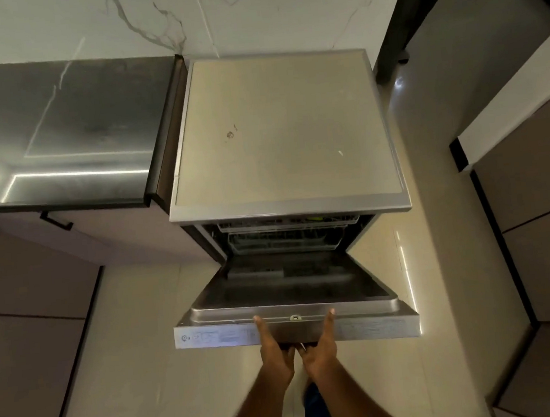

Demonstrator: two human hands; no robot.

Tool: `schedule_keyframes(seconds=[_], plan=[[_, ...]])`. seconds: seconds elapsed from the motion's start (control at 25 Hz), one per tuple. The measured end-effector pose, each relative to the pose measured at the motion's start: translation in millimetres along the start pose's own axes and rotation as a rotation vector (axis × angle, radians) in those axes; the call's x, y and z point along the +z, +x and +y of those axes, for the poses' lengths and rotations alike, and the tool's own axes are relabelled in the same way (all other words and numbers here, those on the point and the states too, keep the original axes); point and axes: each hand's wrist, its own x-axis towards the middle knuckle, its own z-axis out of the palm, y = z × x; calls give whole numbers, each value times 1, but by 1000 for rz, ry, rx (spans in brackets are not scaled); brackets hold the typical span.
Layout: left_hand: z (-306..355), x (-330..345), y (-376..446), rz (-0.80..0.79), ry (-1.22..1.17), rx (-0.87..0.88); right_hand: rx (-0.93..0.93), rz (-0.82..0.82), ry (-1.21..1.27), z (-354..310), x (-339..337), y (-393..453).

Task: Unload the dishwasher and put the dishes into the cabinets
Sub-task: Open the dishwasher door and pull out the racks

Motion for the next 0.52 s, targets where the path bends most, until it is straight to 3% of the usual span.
schedule_keyframes(seconds=[0.08, 0.16, 0.28, 0.36, 0.44, 0.52], plan=[[-10, -31, 6, -11, 122, 72, -16, 15, -54, 15, -20, 6], [-8, -49, 11, 135, 275, 225, -86, 28, -118, 23, -24, 9], [1, -58, 13, 501, 597, 420, -246, 363, -488, 21, -23, 8], [2, -64, 6, 639, 828, 598, -425, 571, -823, 23, -29, 0], [7, -76, 5, 627, 1181, 898, -819, 657, -1098, 21, -45, 3], [19, -92, 22, 410, 1577, 1149, -1171, 463, -1495, 9, -64, 21]])
